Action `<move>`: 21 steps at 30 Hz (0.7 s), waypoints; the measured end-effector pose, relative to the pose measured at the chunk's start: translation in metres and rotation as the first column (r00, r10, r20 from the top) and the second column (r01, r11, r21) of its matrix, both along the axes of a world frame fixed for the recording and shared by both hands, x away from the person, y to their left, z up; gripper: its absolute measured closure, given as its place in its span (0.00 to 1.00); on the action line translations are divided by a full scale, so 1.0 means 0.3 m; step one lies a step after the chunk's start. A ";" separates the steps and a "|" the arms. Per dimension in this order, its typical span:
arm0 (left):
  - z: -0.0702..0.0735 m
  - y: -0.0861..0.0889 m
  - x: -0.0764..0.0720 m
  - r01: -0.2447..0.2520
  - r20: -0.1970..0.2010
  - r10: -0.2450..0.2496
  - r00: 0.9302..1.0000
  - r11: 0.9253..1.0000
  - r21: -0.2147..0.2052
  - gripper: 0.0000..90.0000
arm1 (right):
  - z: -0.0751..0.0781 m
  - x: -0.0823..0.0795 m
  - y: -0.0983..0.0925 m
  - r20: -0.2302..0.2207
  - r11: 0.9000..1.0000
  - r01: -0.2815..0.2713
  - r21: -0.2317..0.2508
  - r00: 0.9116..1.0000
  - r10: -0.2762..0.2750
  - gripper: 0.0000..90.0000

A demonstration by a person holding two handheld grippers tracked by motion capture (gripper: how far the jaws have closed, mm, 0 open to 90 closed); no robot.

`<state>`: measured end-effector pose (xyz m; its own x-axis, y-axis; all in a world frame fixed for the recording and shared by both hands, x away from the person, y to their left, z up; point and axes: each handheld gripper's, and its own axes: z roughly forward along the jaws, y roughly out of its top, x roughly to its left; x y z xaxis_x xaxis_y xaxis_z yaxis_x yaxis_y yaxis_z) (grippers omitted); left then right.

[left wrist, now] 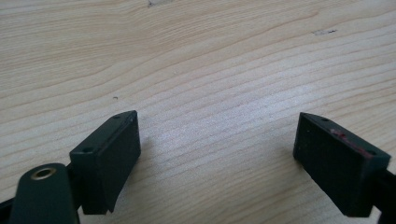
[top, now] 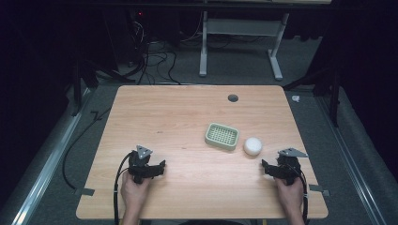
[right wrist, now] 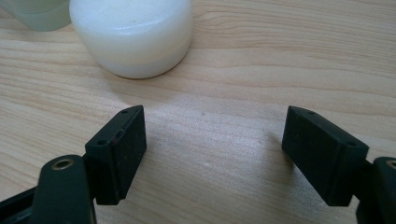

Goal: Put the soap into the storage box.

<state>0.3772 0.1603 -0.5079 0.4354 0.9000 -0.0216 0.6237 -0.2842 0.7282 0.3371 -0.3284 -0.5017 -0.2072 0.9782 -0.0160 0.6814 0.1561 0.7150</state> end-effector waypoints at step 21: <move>0.000 0.000 0.000 0.000 0.000 0.000 1.000 1.000 0.001 0.17 | -0.001 0.005 0.002 -0.008 0.999 -0.035 0.002 0.999 0.035 0.19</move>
<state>0.3772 0.1602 -0.5078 0.4354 0.9000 -0.0208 0.6237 -0.2849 0.7278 0.3386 -0.3278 -0.5019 -0.2414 0.9704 -0.0121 0.6816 0.1784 0.7097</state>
